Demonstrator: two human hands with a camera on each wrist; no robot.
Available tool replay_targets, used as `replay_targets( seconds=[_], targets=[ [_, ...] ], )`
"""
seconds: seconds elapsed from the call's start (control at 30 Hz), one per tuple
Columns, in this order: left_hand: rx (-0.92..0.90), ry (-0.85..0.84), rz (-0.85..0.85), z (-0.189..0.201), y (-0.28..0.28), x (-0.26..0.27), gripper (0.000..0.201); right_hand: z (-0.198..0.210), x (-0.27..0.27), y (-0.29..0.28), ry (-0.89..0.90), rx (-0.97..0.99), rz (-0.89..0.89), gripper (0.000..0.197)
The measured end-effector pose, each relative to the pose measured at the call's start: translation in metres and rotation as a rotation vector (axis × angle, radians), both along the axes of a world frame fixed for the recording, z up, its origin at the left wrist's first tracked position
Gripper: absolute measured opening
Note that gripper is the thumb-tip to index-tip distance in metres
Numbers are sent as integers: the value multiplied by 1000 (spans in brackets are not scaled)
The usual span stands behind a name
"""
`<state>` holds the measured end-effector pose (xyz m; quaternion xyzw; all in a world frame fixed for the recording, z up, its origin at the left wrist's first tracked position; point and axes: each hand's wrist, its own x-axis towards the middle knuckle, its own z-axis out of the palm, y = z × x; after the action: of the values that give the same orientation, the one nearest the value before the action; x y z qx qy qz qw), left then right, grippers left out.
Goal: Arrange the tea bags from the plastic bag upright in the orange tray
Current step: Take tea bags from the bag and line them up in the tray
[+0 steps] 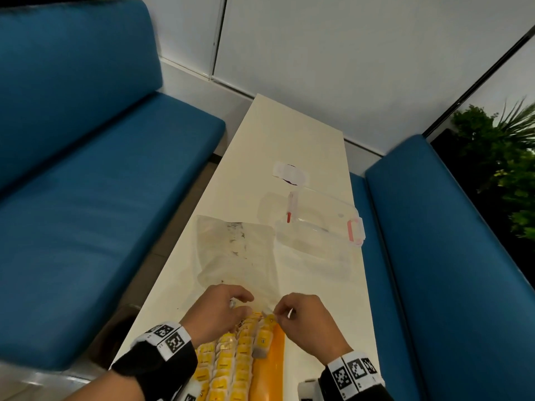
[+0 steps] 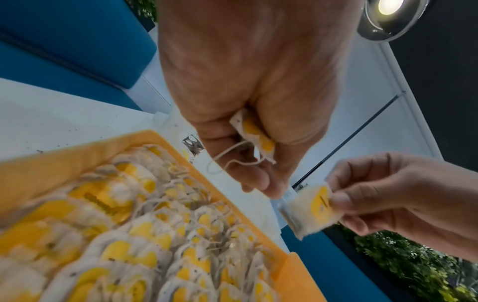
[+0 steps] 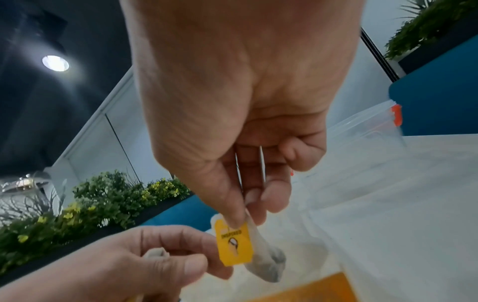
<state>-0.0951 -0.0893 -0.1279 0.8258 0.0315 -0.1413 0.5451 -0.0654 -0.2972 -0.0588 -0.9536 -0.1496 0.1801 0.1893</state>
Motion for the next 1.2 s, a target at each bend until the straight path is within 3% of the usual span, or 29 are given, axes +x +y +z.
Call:
replay_targets(
  seconds=[0.13,0.23,0.33,0.7,1.2],
  targets=[
    [18,23,9,-13,4,1,19,-9,-9,-8,156,-144,132,17],
    [13,47,8,-21,5,1,20,-14,-9,-8,344,-144,202,15],
    [-4,71,17,-26,8,1,20,-27,-9,-2,406,-179,220,14],
    [-37,67,28,-29,9,1,14,-74,-16,2,107,-327,6,28],
    [-45,87,32,-25,9,1,15,-82,-21,4,-31,-409,12,28]
  ],
)
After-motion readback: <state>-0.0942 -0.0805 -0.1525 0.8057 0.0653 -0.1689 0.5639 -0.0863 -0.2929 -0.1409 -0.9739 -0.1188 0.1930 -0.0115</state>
